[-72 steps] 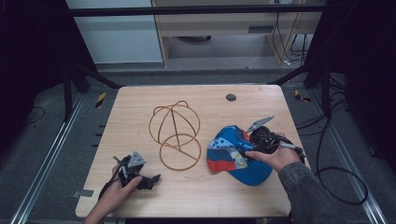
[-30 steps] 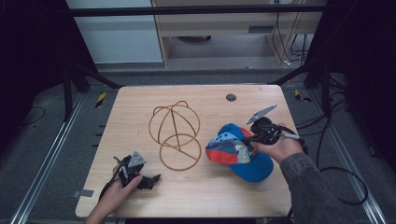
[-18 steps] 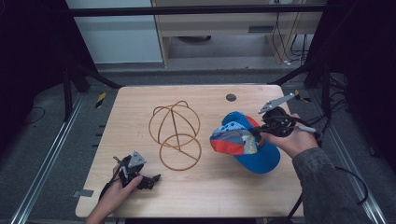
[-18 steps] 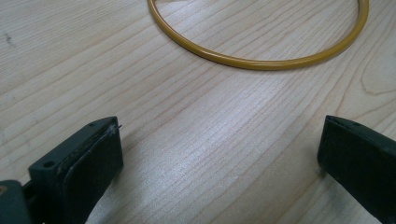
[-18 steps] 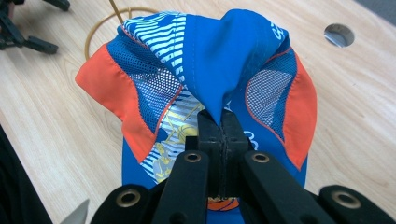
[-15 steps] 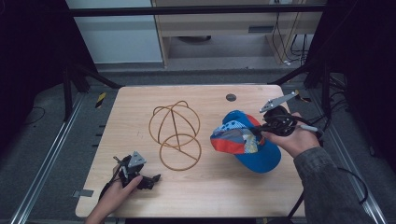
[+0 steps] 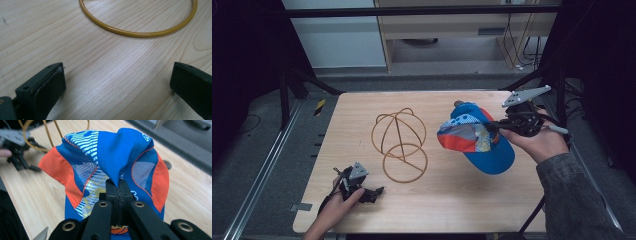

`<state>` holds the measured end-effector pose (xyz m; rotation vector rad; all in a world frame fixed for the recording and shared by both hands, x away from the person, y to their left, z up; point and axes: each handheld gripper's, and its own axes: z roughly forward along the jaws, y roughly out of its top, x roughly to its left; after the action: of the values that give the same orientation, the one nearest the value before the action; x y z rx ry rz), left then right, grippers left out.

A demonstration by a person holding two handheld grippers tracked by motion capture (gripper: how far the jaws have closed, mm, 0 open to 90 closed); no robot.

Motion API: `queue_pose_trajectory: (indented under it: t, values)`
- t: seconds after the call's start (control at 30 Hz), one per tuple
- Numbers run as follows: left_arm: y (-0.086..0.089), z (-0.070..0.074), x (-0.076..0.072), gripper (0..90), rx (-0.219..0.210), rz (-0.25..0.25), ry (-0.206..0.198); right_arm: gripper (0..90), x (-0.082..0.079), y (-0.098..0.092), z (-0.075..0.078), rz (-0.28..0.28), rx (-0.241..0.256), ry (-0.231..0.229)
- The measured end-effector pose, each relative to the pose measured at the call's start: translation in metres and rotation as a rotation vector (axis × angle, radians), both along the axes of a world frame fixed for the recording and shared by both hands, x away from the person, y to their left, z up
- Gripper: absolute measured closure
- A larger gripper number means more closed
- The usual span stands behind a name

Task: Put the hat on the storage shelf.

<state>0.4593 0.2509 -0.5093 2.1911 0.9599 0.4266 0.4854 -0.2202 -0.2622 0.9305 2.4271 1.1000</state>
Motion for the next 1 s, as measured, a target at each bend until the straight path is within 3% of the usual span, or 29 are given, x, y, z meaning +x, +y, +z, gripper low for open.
queue_pose_trajectory:
  t: [0.2, 0.63, 1.0]
  values:
    - [0.0, 0.0, 0.0, 0.0, 0.001, 0.0, 0.0, 90.0, -0.002, 0.009, 0.019, 0.011, 0.033, -0.046]
    - [0.0, 0.0, 0.0, 0.0, 0.0, 0.001, 0.002, 90.0, 0.005, 0.047, 0.052, 0.05, 0.046, -0.125]
    - [0.0, 0.0, 0.0, 0.0, 0.002, 0.002, 0.003, 90.0, 0.025, 0.102, 0.075, 0.111, 0.031, -0.161]
